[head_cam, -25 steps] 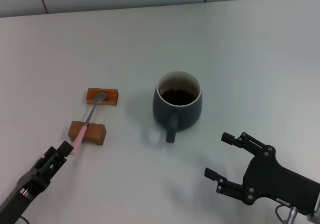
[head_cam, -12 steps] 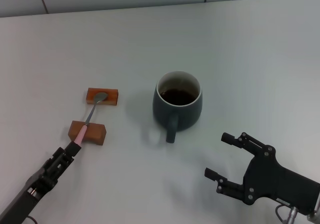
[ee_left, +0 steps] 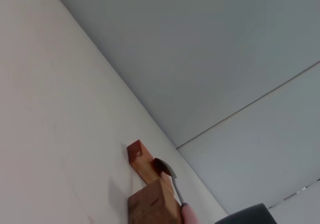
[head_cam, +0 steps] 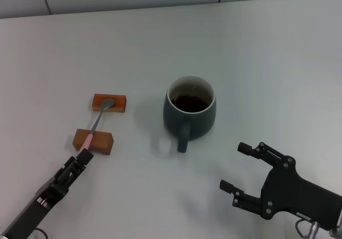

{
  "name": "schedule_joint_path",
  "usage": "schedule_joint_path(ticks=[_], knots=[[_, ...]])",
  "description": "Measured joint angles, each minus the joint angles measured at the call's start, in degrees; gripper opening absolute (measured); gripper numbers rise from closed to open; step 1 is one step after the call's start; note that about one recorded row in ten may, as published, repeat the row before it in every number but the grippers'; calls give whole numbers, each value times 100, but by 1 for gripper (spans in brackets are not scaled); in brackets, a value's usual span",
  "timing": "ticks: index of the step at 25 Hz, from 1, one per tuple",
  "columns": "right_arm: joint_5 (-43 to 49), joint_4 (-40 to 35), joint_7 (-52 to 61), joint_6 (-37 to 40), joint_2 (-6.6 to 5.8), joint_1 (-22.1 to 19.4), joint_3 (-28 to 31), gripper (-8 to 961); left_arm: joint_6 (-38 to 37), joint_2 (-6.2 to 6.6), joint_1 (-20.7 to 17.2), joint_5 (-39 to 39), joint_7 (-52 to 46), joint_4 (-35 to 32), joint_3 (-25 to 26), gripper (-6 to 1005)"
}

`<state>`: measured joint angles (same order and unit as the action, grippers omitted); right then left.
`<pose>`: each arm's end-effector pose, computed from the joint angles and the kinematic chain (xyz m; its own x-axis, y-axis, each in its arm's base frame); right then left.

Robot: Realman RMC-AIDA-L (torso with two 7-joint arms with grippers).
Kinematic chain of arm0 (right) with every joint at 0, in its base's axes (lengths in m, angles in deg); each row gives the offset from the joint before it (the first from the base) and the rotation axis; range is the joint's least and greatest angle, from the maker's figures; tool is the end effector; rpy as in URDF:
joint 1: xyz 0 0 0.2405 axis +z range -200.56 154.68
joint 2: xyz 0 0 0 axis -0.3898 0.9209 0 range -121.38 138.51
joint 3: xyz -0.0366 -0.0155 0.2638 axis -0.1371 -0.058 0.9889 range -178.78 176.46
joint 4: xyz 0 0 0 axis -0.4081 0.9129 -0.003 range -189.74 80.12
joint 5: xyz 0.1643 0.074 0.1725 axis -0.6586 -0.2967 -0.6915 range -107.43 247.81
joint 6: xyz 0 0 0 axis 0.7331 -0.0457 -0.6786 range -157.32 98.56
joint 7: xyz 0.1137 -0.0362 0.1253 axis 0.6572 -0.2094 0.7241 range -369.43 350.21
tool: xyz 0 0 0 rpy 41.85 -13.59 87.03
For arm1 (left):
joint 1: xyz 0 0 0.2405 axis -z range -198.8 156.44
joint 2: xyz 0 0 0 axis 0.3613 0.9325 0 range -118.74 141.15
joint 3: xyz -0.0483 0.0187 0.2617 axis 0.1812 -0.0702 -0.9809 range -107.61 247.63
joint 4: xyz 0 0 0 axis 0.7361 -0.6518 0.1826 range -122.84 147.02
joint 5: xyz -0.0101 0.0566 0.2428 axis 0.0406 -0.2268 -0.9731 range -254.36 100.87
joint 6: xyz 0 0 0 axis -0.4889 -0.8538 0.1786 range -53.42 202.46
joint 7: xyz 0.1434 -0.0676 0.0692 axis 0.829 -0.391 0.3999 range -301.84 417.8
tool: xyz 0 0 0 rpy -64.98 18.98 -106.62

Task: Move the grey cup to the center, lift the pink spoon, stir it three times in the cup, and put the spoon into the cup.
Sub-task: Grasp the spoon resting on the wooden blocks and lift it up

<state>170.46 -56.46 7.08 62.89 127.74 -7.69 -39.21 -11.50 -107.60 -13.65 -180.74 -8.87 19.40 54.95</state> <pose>0.3403 0.2164 -0.1161 0.7654 0.0302 -0.6429 -0.3258 -0.8432 -0.4276 -0.3786 0.1935 -0.1117 -0.0942 0.4981 0.8620 0.9442 -0.2297 0.2359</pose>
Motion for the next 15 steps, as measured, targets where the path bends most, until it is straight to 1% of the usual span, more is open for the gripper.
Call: schedule_joint_path(ticks=[15], knots=[[1,-2,0,0,0,5,-5,805,166,-2,186,-7,-149,78,-11,846]])
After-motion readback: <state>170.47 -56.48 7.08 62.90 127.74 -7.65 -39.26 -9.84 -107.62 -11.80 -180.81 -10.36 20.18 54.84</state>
